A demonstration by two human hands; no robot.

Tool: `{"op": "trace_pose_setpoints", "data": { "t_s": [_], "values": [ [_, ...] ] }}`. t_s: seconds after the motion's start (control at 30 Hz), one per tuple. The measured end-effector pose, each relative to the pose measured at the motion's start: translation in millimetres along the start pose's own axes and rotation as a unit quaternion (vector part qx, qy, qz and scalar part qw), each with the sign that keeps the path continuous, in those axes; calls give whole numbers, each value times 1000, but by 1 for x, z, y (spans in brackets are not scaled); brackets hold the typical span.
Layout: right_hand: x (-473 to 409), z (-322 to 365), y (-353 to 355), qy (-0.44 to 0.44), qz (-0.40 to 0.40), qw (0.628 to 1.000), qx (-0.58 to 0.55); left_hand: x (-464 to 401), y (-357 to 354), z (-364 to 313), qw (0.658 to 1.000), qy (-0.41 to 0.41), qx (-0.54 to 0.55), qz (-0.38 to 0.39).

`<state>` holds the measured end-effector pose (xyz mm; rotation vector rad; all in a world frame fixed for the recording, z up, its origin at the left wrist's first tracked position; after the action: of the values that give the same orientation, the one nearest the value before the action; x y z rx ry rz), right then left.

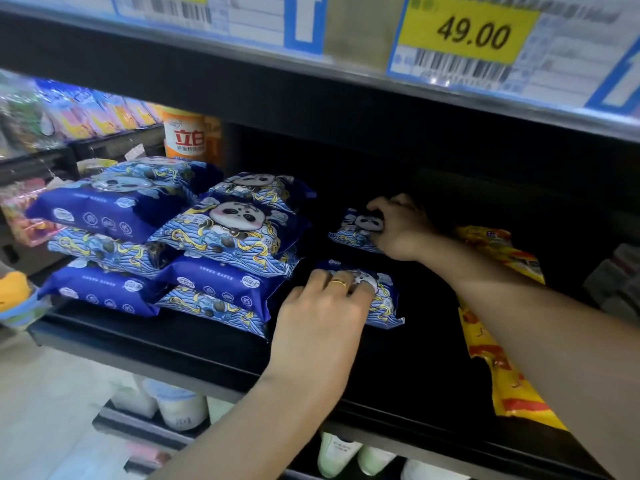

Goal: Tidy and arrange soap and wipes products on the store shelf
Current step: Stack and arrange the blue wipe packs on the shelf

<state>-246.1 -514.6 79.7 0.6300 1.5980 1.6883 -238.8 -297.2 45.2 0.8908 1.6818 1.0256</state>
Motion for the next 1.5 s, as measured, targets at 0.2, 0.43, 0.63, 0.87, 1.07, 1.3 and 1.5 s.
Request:
{"op": "trace_pose_setpoints", "data": {
  "t_s": [0.2,0.43,0.63,0.87,1.07,1.3,1.5],
  "values": [
    [86,29,9,145,235,956,-101,-15,-8,-1,1000,2,6,-15],
    [78,19,-7,114,47,991,-57,2,-4,-6,998,-37,44,-7],
    [51,-7,-24,16,28,993,-110,41,17,-7,990,-87,94,-64],
    [36,-2,-32,20,58,977,-202,46,16,10,988,-68,130,-38],
    [34,2,-32,28,63,978,-199,49,21,6,984,-88,146,-46],
    [42,34,3,60,-29,971,-230,68,57,19,971,-147,154,-108],
    [65,110,51,157,-81,937,-300,80,102,78,956,-126,97,-247]
  ]
}}
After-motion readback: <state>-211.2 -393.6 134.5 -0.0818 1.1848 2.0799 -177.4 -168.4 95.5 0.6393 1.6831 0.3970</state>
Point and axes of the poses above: each hand's wrist, its own x-axis away from the middle knuckle, its own y-axis out of the back of the hand, z = x × y, the point moved 7 cm from there along -x, towards the middle knuckle, and after that the axes turned 6 degrees about x, right-handed, at the moved point
